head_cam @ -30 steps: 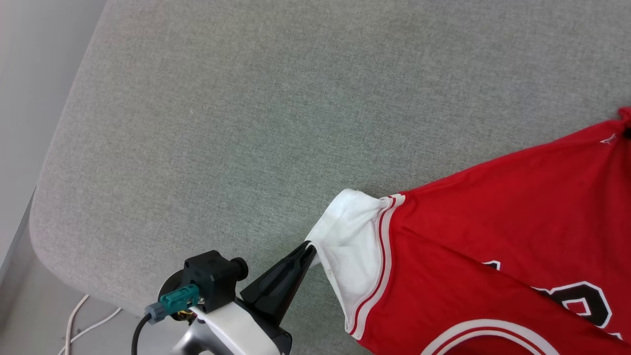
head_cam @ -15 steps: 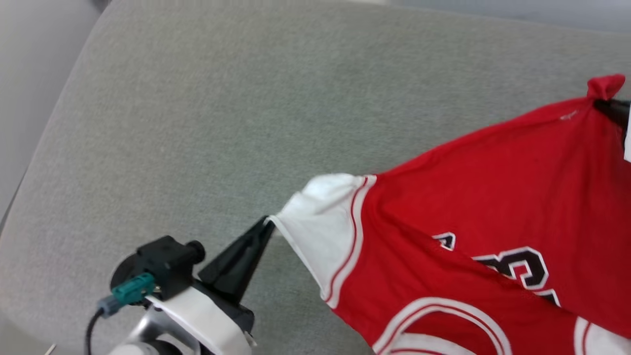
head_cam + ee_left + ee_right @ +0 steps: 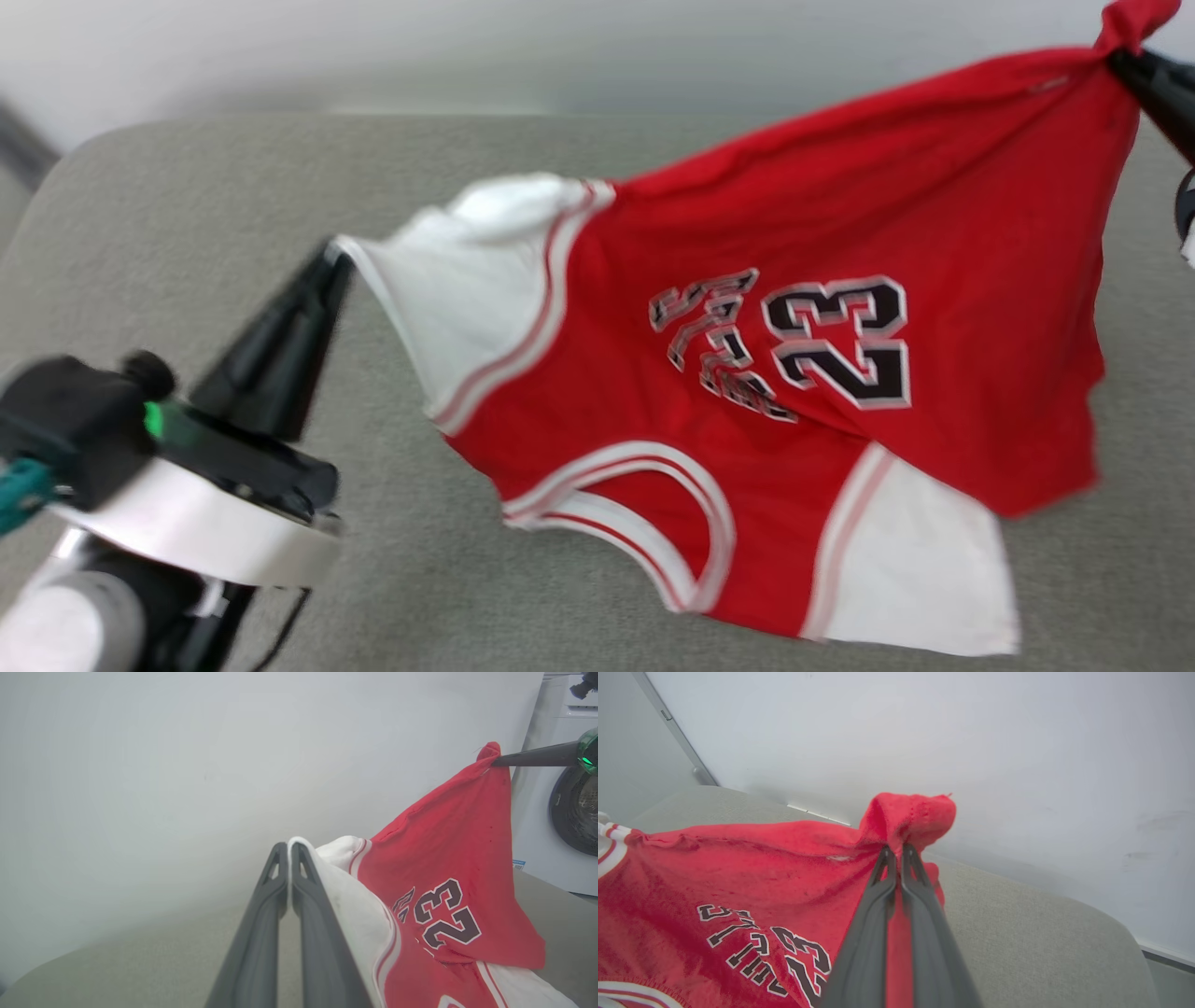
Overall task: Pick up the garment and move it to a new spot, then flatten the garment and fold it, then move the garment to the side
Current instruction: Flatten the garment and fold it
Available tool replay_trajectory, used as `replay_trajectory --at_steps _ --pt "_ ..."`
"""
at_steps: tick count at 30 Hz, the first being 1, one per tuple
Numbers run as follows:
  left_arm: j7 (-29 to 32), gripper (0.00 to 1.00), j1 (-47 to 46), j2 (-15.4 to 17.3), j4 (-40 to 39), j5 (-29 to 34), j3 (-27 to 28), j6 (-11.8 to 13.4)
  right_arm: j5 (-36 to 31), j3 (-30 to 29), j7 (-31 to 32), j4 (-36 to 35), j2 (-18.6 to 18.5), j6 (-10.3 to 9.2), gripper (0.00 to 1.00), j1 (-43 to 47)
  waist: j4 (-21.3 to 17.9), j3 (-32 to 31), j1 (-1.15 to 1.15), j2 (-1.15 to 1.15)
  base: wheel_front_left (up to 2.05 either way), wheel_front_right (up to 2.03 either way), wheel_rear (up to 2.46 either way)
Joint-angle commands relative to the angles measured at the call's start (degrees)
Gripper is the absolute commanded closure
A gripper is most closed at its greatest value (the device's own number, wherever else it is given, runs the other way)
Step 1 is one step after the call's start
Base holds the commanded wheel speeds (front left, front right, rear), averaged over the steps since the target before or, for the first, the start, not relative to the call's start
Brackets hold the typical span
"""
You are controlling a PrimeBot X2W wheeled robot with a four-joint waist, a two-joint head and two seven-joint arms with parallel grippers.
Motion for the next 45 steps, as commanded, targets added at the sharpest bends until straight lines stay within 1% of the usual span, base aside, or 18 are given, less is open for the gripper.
replay_trajectory --at_steps 1,6,15,17,21,25,26,28,29,32,36,41,45 --pt "-1.0 1.00 -1.7 0.8 -1.1 0.6 1.8 0.4 0.7 -0.5 -1.3 -2.0 -0.4 -0.02 1.00 0.0 -2.4 -1.5 0.00 0.00 0.00 0.00 0.00" --pt "-1.7 1.00 -5.4 2.2 -3.4 0.8 5.2 0.7 1.8 -2.7 -3.3 -5.8 0.9 -0.02 1.00 0.0 -4.9 -2.2 0.00 0.00 0.00 0.00 0.00" --pt "0.6 1.00 -17.0 4.4 -4.8 0.8 10.3 1.2 1.9 -5.9 -4.8 -10.4 4.0 -0.02 1.00 -1.8 -8.1 -1.8 0.00 0.00 0.00 0.00 0.00" --pt "1.0 1.00 -18.3 4.6 -4.8 0.8 10.6 1.3 1.8 -6.2 -5.0 -10.8 4.2 -0.02 1.00 -2.1 -8.3 -1.6 0.00 0.00 0.00 0.00 0.00" --pt "2.9 1.00 -25.2 5.2 -4.2 -0.2 12.2 1.5 1.4 -7.9 -5.3 -12.0 5.9 -0.02 1.00 -3.5 -9.3 0.2 0.00 0.00 0.00 0.00 0.00" --pt "3.9 1.00 -30.9 5.8 -2.0 -0.6 12.6 0.6 0.8 -8.5 -5.6 -12.4 6.8 -0.02 1.00 -5.8 -9.7 2.3 0.00 0.00 0.00 0.00 0.00" --pt "3.9 1.00 -30.9 5.8 -2.0 -0.6 12.6 0.6 0.8 -8.5 -5.6 -12.4 6.8 -0.02 1.00 -5.8 -9.7 2.3 0.00 0.00 0.00 0.00 0.00" --pt "4.6 1.00 -35.8 6.1 0.4 -0.8 11.8 -0.9 0.0 -8.8 -6.0 -11.8 7.5 -0.02 1.00 -8.3 -9.8 4.5 0.00 0.00 0.00 0.00 0.00" --pt "4.6 1.00 -35.8 6.1 0.4 -0.8 11.8 -0.9 0.0 -8.8 -6.0 -11.8 7.5 -0.02 1.00 -8.3 -9.8 4.5 0.00 0.00 0.00 0.00 0.00" --pt "5.1 1.00 -41.6 5.9 3.5 -1.3 11.2 -2.6 -1.1 -8.6 -6.6 -10.7 8.2 -0.02 1.00 -11.5 -9.8 7.1 0.00 0.00 0.00 0.00 0.00" --pt "4.9 1.00 -50.2 6.0 9.3 -0.3 9.5 -5.5 -3.0 -8.8 -8.1 -7.8 9.6 -0.02 1.00 -17.1 -9.6 10.8 0.00 0.00 0.00 0.00 0.00" --pt "4.2 1.00 -62.0 4.7 18.0 1.3 7.3 -9.1 -6.0 -8.0 -11.1 -2.2 10.1 -0.02 1.00 -25.3 -9.2 15.6 0.00 0.00 0.00 0.00 0.00" --pt "3.4 1.00 -71.3 3.5 25.8 3.0 5.6 -11.4 -8.3 -6.8 -14.7 4.2 10.4 -0.02 1.00 -32.3 -9.2 19.4 0.00 0.00 0.00 0.00 0.00"
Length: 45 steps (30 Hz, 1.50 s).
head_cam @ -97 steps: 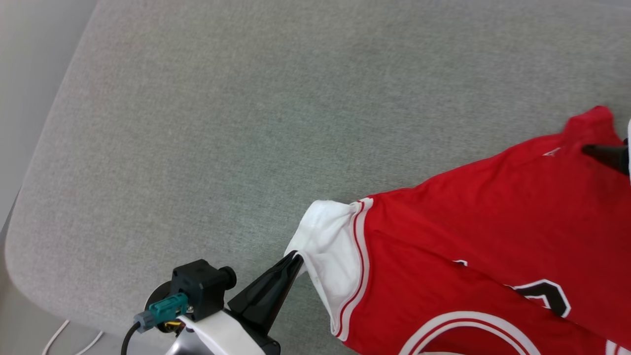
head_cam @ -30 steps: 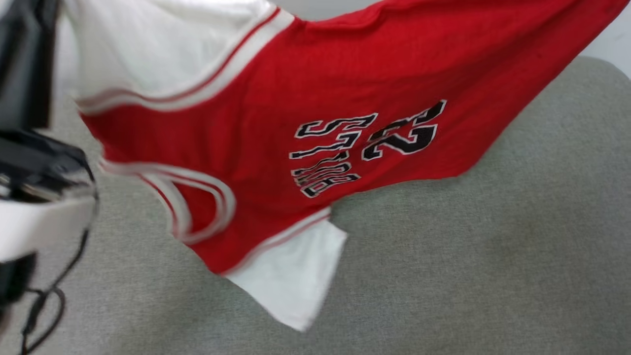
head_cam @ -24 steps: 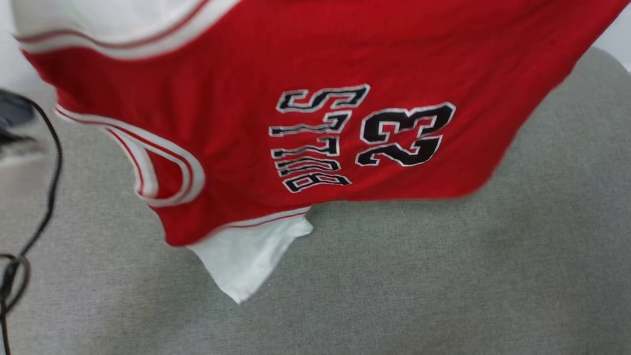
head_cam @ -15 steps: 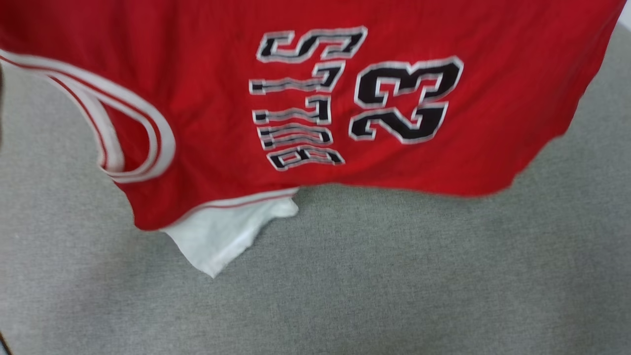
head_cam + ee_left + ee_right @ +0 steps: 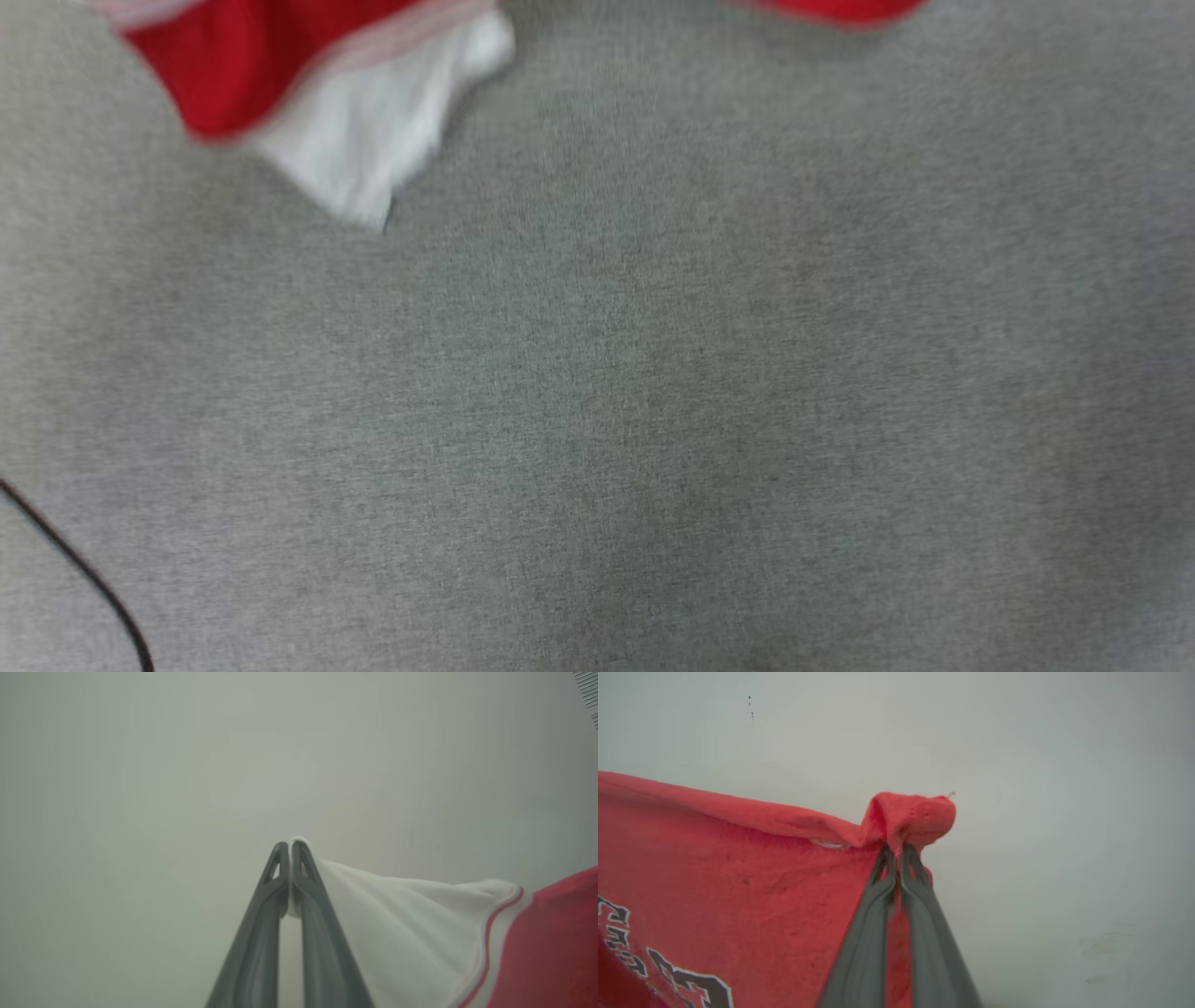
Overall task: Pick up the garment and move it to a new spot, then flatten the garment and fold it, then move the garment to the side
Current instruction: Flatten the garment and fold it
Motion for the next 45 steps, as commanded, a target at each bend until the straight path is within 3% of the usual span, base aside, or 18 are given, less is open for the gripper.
replay_trajectory --at_steps 1,11,17,27,35,45 --pt "-0.4 1.00 -1.2 -0.4 0.7 0.3 -0.1 -0.3 -0.5 0.2 -0.6 0.9 0.3 -0.02 1.00 -0.9 0.0 2.3 -0.01 0.00 0.00 0.00 0.00" --pt "-8.5 1.00 -19.4 -7.2 19.4 3.7 -2.7 -2.5 -7.1 4.7 -14.2 17.8 0.5 -0.04 1.00 -16.0 0.8 9.5 -0.01 0.00 0.00 0.00 0.00" --pt "-14.0 1.00 -17.8 -10.2 27.8 3.9 -5.3 -4.0 -8.7 7.5 -22.1 25.8 2.4 -0.04 1.00 -16.7 2.0 10.7 -0.01 0.00 0.00 0.00 0.00" --pt "-19.6 1.00 2.6 -14.9 30.9 0.3 -10.2 -5.3 -6.8 12.2 -29.8 33.4 1.9 -0.03 1.00 -4.7 4.6 7.2 -0.01 0.00 0.00 0.00 0.00" --pt "-20.7 1.00 26.8 -18.3 23.0 0.3 -10.0 -3.7 -1.3 17.8 -31.5 34.5 -0.4 -0.03 1.00 11.4 6.0 -0.2 -0.01 0.00 0.00 0.00 0.00" --pt "-19.7 1.00 53.7 -15.7 15.1 -1.3 -10.9 -2.4 9.9 24.4 -27.7 28.6 -6.5 -0.02 1.00 30.8 7.4 -9.3 -0.01 0.00 0.00 0.00 0.00"
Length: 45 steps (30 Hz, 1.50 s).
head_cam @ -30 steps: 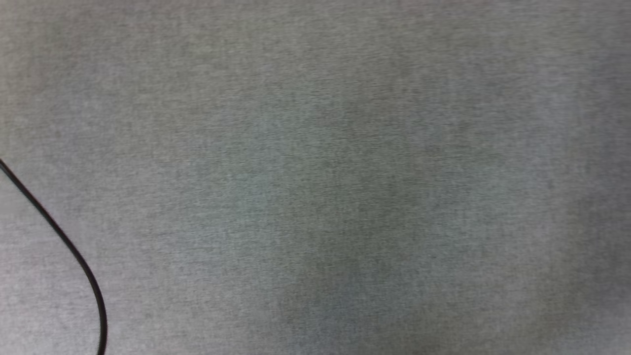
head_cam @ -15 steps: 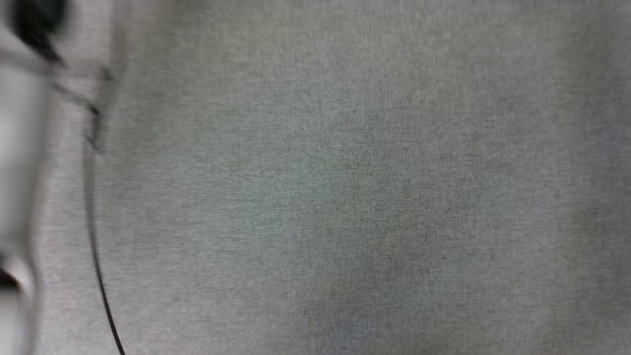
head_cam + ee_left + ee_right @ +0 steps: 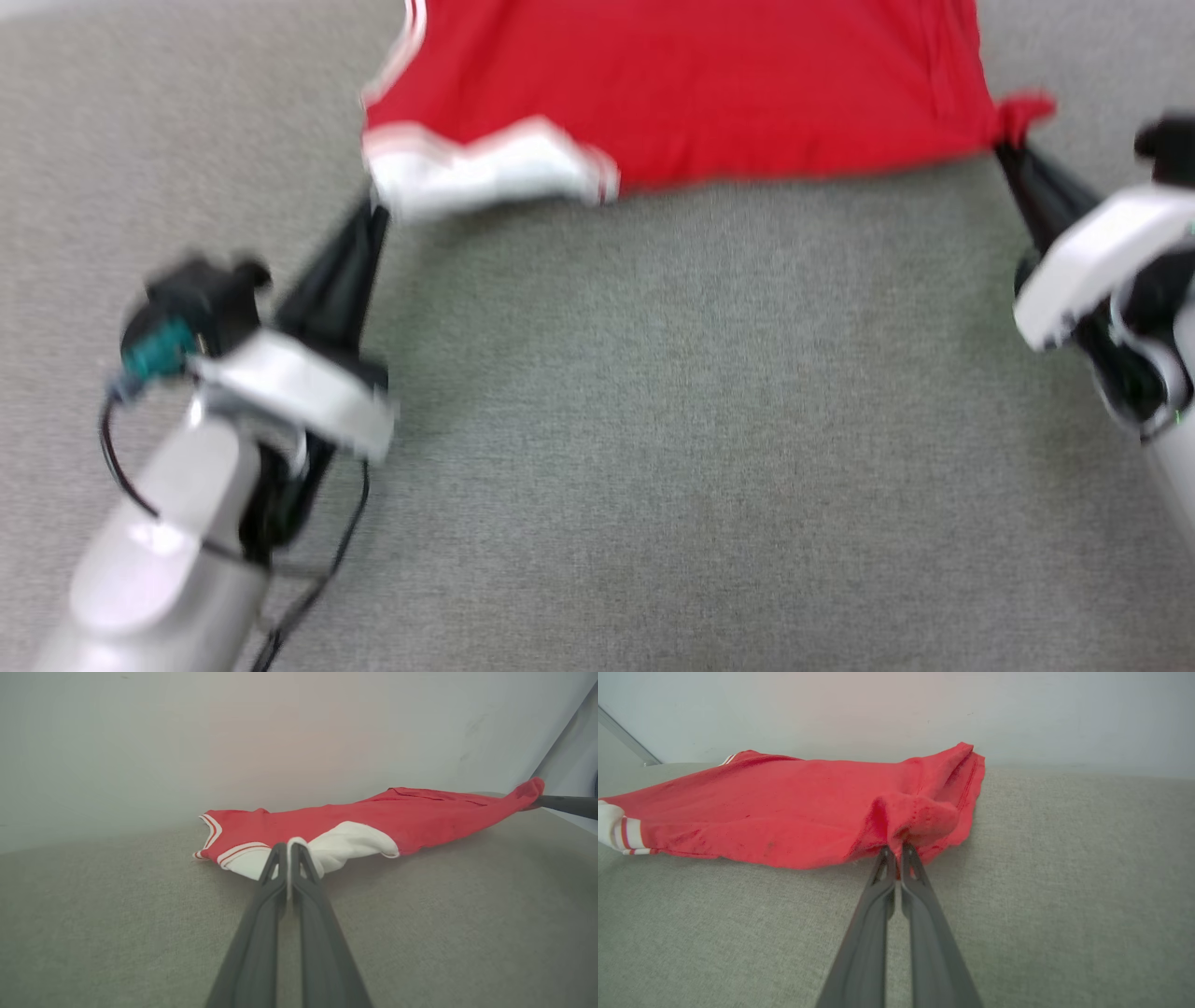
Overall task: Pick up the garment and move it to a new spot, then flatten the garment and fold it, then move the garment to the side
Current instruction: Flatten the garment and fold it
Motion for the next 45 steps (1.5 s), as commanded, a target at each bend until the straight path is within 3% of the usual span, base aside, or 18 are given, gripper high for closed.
replay_trajectory --at_steps 1,11,25,37,45 --pt "0.6 1.00 2.2 0.7 -0.8 -0.6 -0.2 0.4 1.1 0.2 0.4 -0.9 -0.8 -0.02 1.00 2.2 0.7 -2.7 0.01 0.00 0.00 0.00 0.00" --pt "7.7 1.00 17.8 7.1 -8.8 -3.6 -2.6 1.2 8.0 -1.3 4.7 -7.2 -5.6 -0.03 1.00 17.0 1.2 -8.6 0.01 0.00 0.00 0.00 0.00" --pt "14.2 1.00 37.4 12.3 -21.6 -12.1 -3.7 4.2 13.4 -5.8 13.0 -17.4 -8.5 -0.03 1.00 35.9 -0.2 -16.5 0.01 0.00 0.00 0.00 0.00" --pt "16.5 1.00 47.6 16.5 -29.3 -15.5 -4.4 5.9 13.7 -13.3 19.4 -25.6 -7.0 -0.02 1.00 49.2 -0.6 -17.9 0.01 0.00 0.00 0.00 0.00" --pt "14.1 1.00 44.1 16.3 -30.8 -13.8 -2.5 5.9 12.8 -18.1 22.2 -30.4 -4.1 -0.02 1.00 50.3 -1.0 -16.9 0.01 0.00 0.00 0.00 0.00"
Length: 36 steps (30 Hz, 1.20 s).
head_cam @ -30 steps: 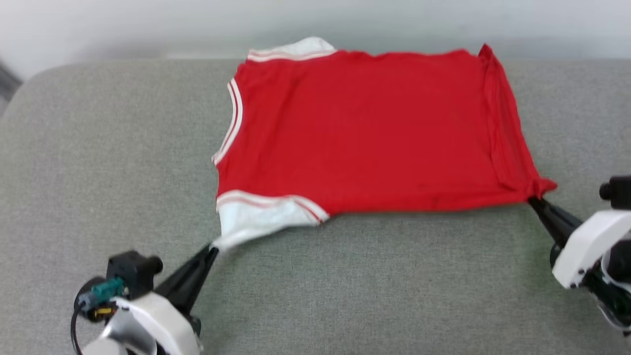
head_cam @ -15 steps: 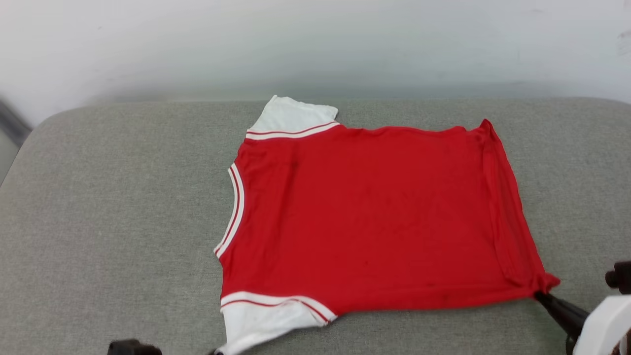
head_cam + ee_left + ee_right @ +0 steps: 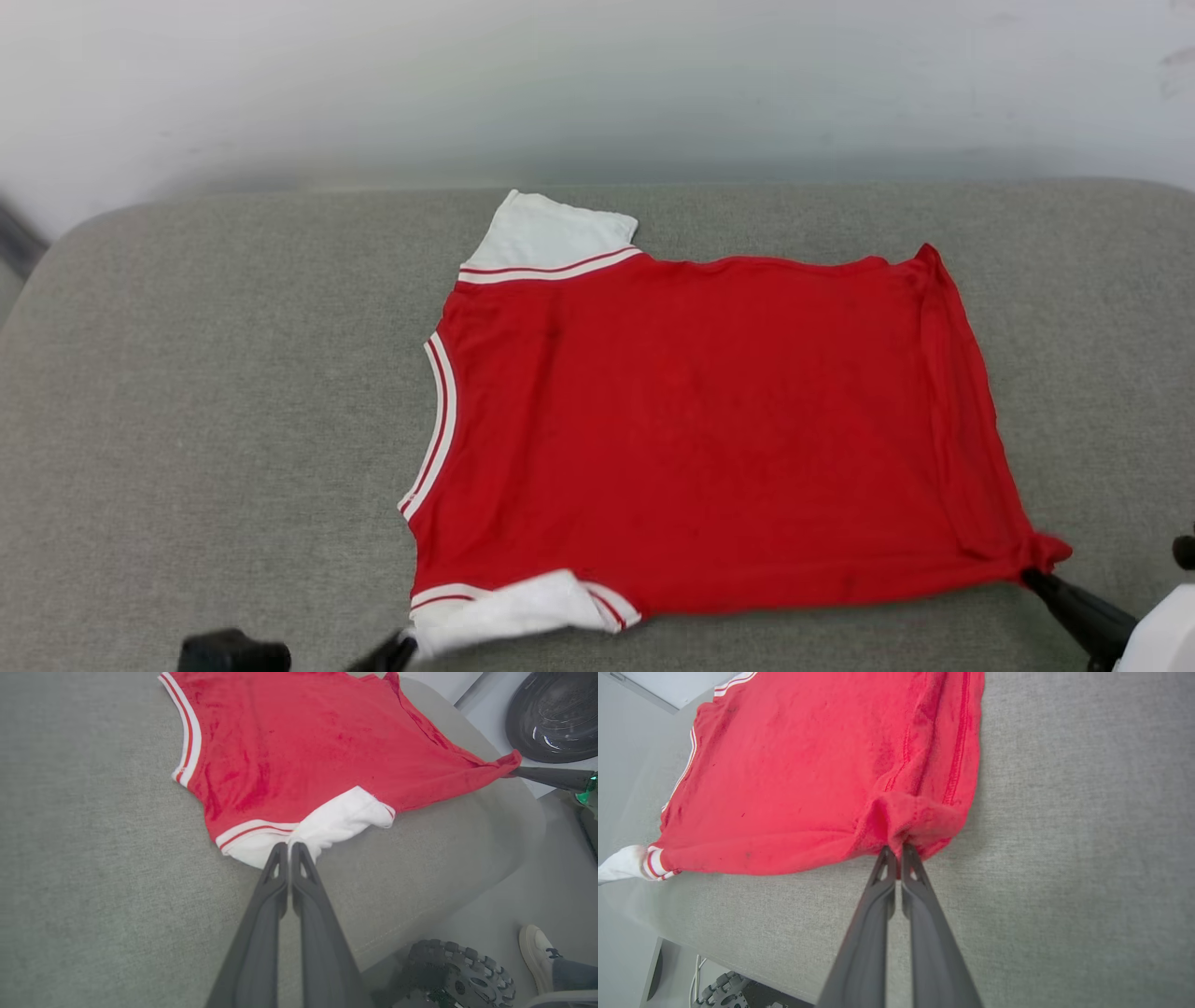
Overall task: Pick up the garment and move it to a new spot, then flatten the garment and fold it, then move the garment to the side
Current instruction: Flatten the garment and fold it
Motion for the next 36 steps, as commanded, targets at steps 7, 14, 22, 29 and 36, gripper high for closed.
replay_trajectory --at_steps 7,14,22,29,36 --pt "-3.3 1.00 -8.0 -1.2 -0.4 2.0 3.3 -0.8 -0.6 -3.9 2.5 -3.6 2.3 -0.02 1.00 -3.7 0.0 3.5 0.01 0.00 0.00 0.00 0.00" --pt "-6.7 1.00 -16.4 -3.5 3.8 2.7 5.5 -2.4 -3.9 -5.7 4.7 -3.3 4.5 -0.02 1.00 -9.6 -0.3 8.1 0.01 0.00 0.00 0.00 0.00" --pt "-5.5 1.00 -25.8 -6.2 13.1 4.3 3.2 -4.8 -8.7 -5.0 5.9 1.7 6.4 -0.02 1.00 -16.8 -0.3 11.5 0.01 0.00 0.00 0.00 0.00" --pt "-4.7 1.00 -32.1 -8.4 22.0 5.5 1.1 -6.4 -11.5 -2.8 6.3 5.6 6.4 -0.02 1.00 -21.8 -0.4 13.6 0.01 0.00 0.00 0.00 0.00" --pt "-5.0 1.00 -37.4 -10.1 29.9 6.3 -0.5 -7.4 -13.9 -1.0 5.7 9.2 5.9 -0.02 1.00 -25.6 -0.4 15.4 0.01 0.00 0.00 0.00 0.00"
